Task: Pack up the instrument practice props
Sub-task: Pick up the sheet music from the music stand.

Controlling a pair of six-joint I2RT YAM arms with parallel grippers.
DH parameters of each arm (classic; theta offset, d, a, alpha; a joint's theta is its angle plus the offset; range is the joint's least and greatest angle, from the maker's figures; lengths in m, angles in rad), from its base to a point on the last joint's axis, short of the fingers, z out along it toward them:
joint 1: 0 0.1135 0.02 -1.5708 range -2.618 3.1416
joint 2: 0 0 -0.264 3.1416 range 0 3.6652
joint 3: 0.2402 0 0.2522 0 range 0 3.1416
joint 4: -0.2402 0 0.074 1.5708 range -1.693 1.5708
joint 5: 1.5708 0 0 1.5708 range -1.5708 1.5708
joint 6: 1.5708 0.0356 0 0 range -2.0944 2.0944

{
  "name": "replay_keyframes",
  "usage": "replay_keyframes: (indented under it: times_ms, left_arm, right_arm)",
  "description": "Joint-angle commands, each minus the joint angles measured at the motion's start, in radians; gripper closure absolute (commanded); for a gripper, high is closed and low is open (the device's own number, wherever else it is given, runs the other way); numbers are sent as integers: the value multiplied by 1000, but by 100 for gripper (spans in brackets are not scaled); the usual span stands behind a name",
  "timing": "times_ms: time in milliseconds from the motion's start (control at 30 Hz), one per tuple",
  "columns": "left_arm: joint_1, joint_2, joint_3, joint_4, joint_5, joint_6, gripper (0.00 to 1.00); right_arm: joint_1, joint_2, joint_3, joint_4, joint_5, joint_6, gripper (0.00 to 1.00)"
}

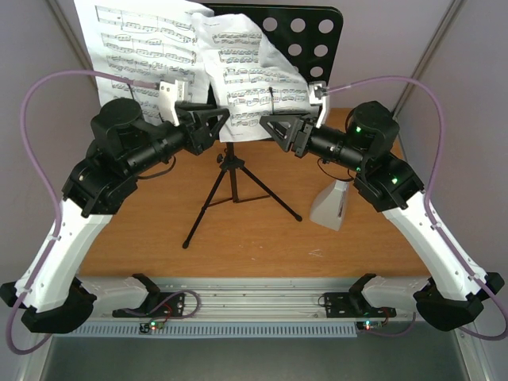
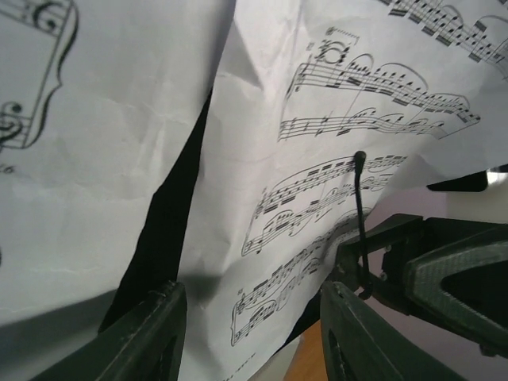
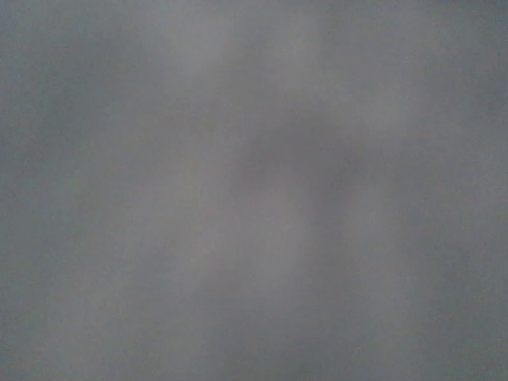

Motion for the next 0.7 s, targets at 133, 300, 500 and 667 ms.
replay_keyframes:
  times_ms: [133, 300, 500, 667]
  left_arm:
    - [11, -10, 5, 96, 93, 14, 55]
    - [11, -35, -36, 131, 136, 27, 57]
    - [11, -83, -80, 136, 92, 48, 57]
    - [11, -99, -88, 9, 0, 26, 53]
  right_arm:
    - [27, 13, 31, 19, 19, -11, 60]
    - [27, 5, 23, 14, 28, -17, 68]
    - [27, -5, 11, 17, 43, -23, 76]
    - [28, -10, 1, 25, 51, -24, 77]
